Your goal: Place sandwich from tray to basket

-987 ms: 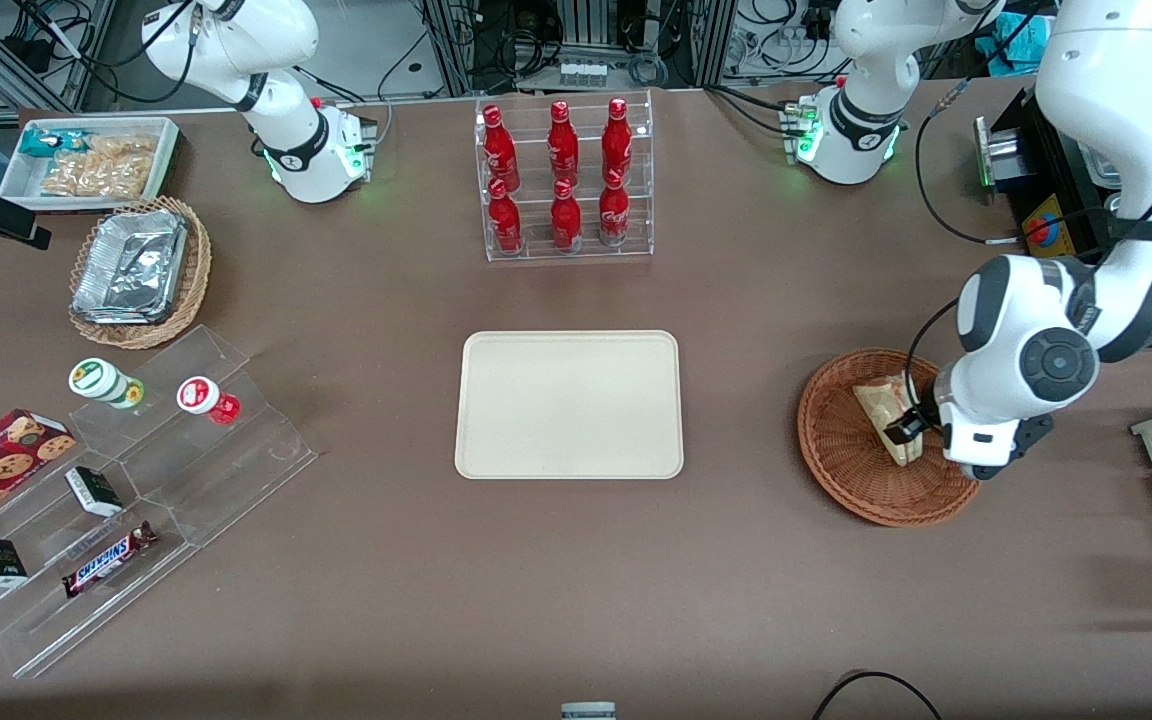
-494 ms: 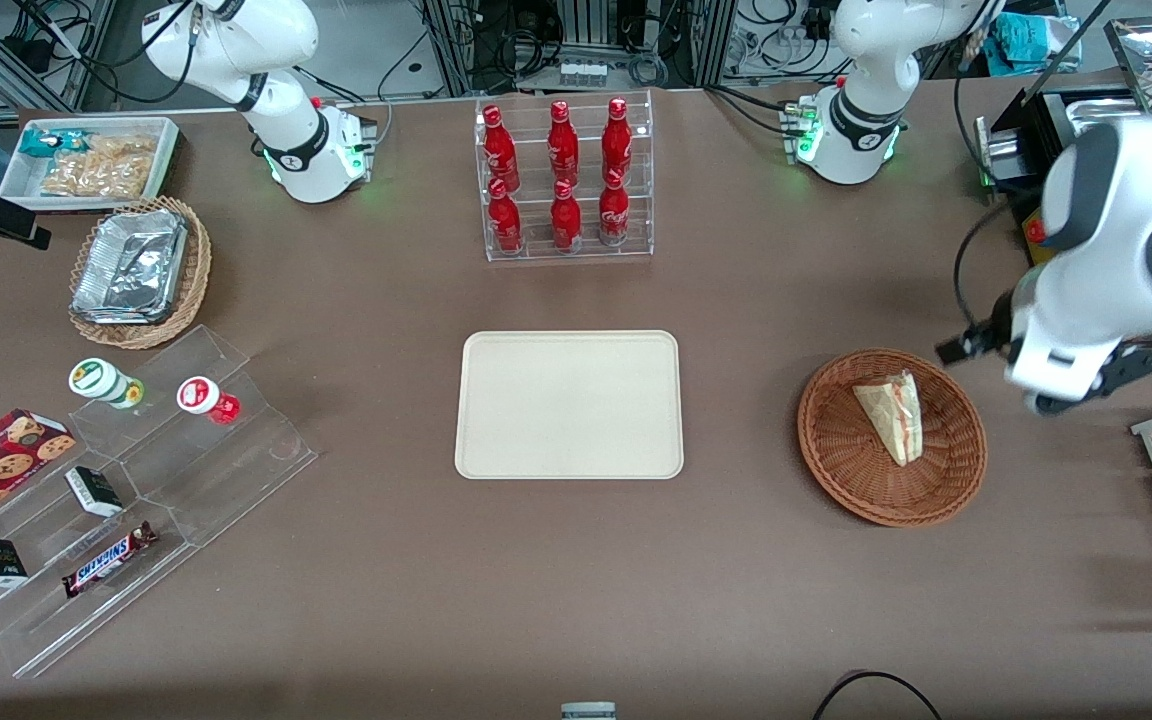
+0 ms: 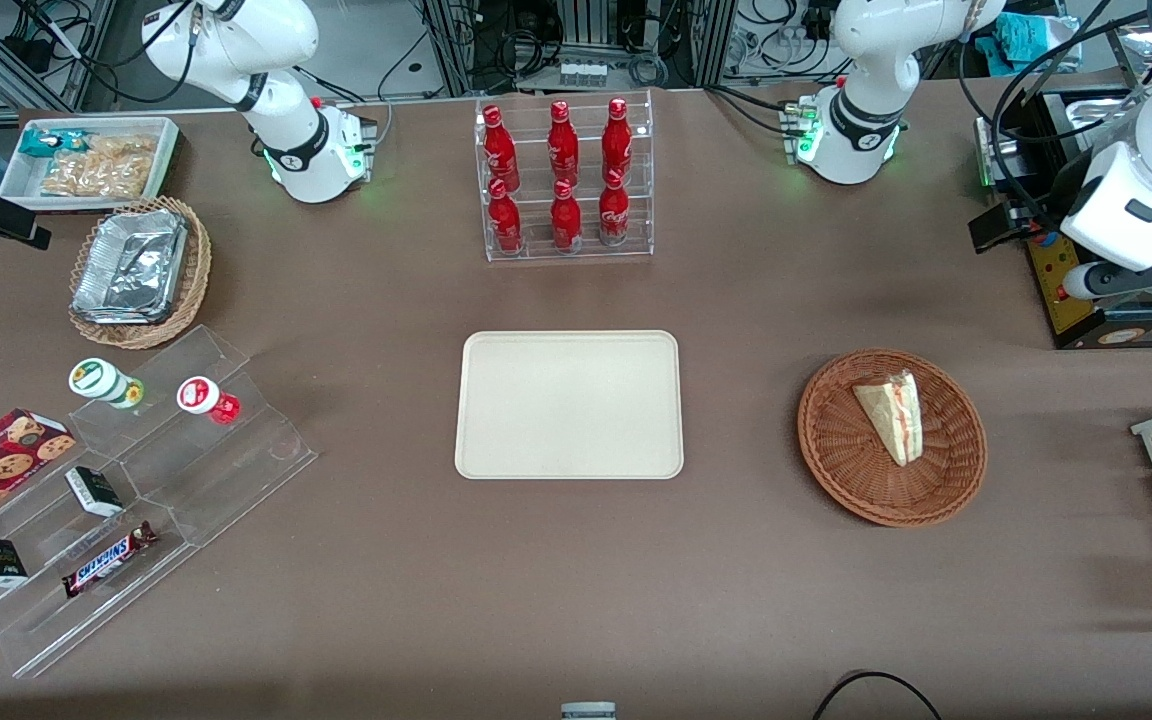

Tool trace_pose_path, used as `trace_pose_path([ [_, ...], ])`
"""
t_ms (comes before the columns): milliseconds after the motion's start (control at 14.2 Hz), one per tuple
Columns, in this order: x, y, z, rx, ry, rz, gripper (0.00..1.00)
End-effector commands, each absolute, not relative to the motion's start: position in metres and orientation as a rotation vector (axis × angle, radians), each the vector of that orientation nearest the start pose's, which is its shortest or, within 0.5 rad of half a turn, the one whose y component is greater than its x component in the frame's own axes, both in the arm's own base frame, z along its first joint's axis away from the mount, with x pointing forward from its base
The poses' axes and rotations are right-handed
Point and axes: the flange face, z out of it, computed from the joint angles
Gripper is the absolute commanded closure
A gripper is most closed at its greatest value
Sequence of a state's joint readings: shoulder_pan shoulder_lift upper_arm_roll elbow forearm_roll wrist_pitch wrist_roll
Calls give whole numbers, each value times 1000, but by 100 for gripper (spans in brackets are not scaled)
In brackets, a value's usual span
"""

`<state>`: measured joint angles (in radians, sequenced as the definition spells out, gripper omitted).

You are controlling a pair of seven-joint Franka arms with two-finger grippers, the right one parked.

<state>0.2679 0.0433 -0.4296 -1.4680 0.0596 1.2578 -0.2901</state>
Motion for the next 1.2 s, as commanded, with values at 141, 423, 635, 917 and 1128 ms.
trace_pose_path([
  [141, 519, -102, 626, -2963, -213, 411, 0],
  [423, 513, -119, 618, -2891, -188, 374, 0],
  [635, 493, -128, 605, -2945, -213, 253, 0],
  [917, 498, -122, 616, -2977, -235, 229, 0],
  [1128, 512, -88, 621, -3084, -359, 251, 0],
])
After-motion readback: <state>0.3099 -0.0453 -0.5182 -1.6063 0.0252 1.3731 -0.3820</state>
